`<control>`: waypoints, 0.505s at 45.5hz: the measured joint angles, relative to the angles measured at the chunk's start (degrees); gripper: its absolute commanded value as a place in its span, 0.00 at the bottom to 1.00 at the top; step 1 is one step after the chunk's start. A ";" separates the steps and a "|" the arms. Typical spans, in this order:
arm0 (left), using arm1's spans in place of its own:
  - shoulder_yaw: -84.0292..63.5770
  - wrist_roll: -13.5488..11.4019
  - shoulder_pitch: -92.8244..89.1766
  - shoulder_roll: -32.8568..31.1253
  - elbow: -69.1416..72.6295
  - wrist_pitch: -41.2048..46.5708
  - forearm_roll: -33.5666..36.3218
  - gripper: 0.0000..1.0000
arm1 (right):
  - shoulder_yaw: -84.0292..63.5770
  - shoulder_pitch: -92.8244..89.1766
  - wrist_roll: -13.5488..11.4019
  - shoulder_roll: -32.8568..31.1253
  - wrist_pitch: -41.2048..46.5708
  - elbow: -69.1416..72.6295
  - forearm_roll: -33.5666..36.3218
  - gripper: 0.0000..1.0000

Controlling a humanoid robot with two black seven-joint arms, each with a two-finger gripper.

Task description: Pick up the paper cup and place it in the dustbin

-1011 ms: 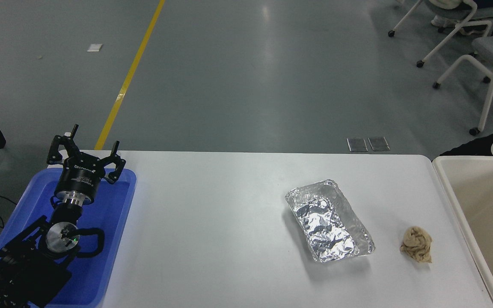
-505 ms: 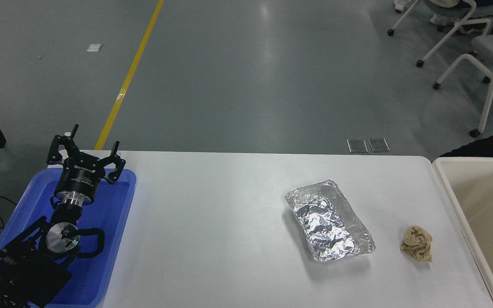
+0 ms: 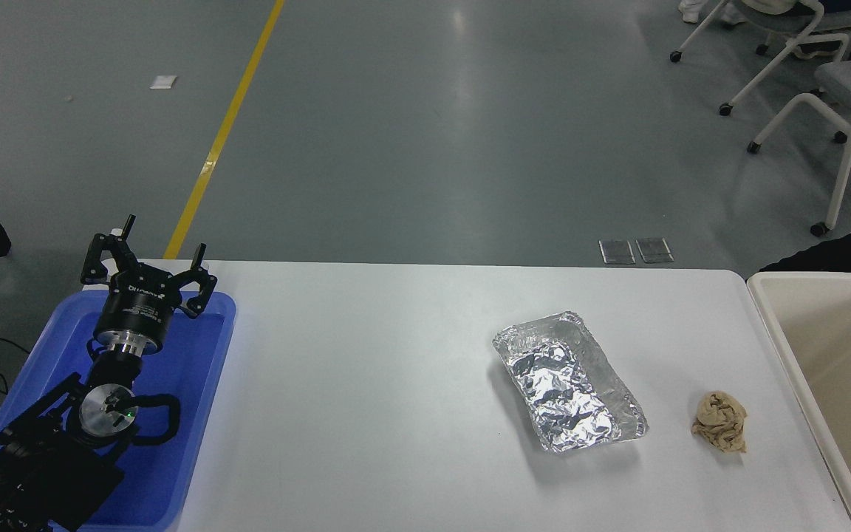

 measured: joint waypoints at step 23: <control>0.00 0.00 -0.01 0.00 0.00 0.00 -0.01 1.00 | 4.15 0.22 -0.06 0.33 -2.34 0.01 -0.18 1.00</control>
